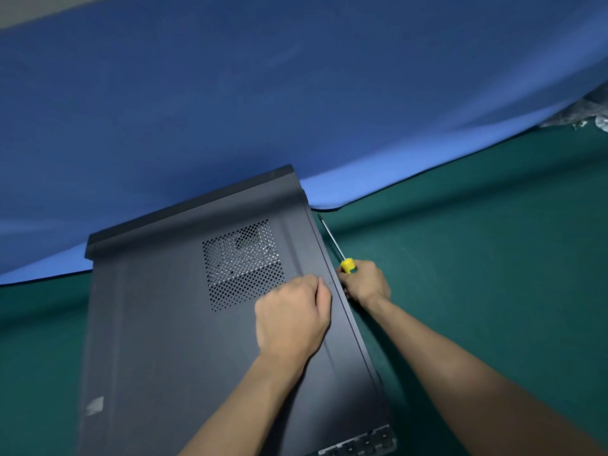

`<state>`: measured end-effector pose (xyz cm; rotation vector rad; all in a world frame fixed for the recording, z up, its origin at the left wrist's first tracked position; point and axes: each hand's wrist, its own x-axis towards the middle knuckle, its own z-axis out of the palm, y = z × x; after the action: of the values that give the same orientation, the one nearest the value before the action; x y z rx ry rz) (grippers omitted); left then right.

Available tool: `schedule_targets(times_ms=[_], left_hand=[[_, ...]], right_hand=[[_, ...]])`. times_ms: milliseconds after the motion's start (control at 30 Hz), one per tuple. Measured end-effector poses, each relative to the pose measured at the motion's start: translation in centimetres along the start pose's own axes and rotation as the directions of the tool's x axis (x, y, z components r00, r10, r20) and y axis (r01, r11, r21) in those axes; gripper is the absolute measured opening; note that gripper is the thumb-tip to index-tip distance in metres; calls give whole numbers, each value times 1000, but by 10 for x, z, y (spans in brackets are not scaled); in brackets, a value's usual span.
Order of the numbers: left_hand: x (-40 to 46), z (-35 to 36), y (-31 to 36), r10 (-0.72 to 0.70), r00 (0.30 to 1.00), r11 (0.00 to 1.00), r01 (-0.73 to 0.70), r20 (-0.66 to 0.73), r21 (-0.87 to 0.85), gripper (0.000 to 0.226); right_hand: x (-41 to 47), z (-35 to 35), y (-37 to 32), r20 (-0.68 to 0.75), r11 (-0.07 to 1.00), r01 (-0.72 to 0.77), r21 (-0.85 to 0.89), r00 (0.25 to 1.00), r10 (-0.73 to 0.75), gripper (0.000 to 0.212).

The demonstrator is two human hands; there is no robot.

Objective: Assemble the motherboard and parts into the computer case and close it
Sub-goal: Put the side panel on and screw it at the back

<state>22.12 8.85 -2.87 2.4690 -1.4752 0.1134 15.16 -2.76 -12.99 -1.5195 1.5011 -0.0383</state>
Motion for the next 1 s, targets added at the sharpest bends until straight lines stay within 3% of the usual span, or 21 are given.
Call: schedule_targets(times_ms=[100, 233, 333, 400, 500, 667, 767, 833, 1000], left_hand=[[0, -1, 0, -9, 1000, 1000, 9, 3, -4, 37], [0, -1, 1, -18, 1000, 1000, 18, 13, -9, 37], [0, -1, 1, -20, 1000, 999, 20, 11, -35, 38], [0, -1, 0, -8, 1000, 999, 8, -8, -51, 40], [0, -1, -2, 4, 999, 998, -6, -33, -66, 42], [-8, -7, -1, -105, 994, 981, 108, 24, -164, 37], [-16, -23, 5, -239, 960, 857, 278, 143, -434, 7], [-26, -45, 18, -236, 950, 690, 312, 205, -653, 16], [-62, -105, 64, -60, 998, 613, 20, -22, -790, 14]], right_hand=[[3, 3, -4, -14, 997, -24, -74, 1000, 23, 29], [5, 7, -6, -16, 990, -55, -133, 998, 53, 24], [6, 5, -1, -3, 992, -100, -80, 995, 100, 21], [1, 0, 5, 58, 978, -156, 138, 987, 149, 16], [-19, -17, 14, 208, 792, -268, 549, 961, 181, 11], [-80, -71, 15, 269, 524, -283, 803, 957, 105, 25], [-121, -102, 11, 323, 452, -324, 831, 943, 83, 29], [-149, -117, 6, 367, 407, -351, 844, 929, 40, 23], [-214, -131, -3, 485, 312, -437, 844, 869, -96, 19]])
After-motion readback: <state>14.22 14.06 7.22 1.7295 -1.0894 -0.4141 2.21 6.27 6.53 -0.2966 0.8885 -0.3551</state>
